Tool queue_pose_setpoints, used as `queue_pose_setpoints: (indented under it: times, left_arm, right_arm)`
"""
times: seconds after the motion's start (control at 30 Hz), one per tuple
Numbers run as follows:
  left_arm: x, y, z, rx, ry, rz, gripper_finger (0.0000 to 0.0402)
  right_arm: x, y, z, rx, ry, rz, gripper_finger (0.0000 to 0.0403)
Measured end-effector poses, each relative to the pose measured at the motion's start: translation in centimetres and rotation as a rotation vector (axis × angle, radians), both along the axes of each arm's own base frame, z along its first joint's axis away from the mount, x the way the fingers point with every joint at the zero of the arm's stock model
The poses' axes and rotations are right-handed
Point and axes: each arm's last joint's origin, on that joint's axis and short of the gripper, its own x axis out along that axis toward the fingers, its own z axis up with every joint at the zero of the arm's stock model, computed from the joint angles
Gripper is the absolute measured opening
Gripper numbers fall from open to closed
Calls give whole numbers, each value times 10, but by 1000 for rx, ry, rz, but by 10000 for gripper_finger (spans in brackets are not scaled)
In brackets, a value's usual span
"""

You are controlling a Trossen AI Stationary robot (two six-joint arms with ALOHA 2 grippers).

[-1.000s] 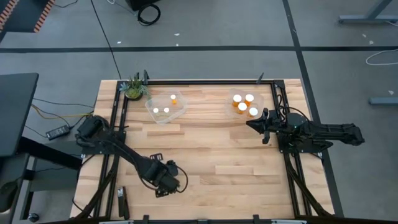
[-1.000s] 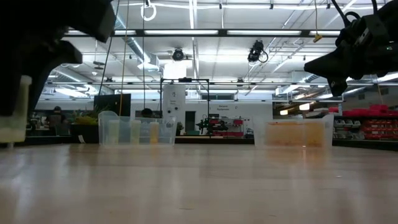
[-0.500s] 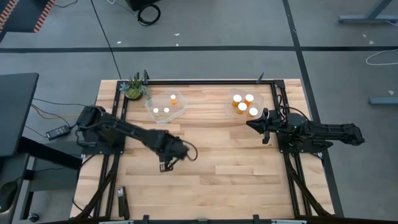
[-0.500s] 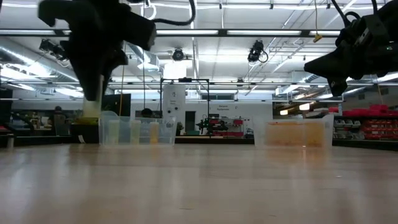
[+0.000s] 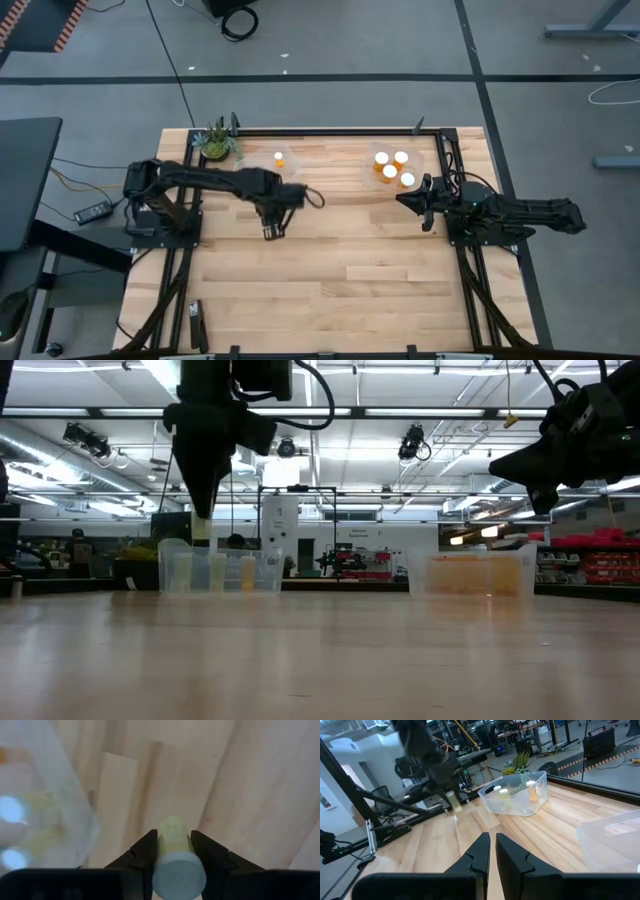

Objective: Pick and place medicine bottles into bin by pill shape (circle, oval)
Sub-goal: Put the small yellow pill bottle into the left transparent bin

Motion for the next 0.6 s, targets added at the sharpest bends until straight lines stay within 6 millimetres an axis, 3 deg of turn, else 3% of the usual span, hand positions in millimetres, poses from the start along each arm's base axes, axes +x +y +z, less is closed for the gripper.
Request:
queue_pose_setpoints:
  times: [0.27, 0.6]
  left_arm:
    - [2, 45, 25, 14, -45, 50, 118]
    - [-12, 120, 27, 47, -114, 206, 117]
  right_arm:
    - [0, 0, 0, 0, -1, 0, 36]
    - [0, 0, 0, 0, 0, 0, 36]
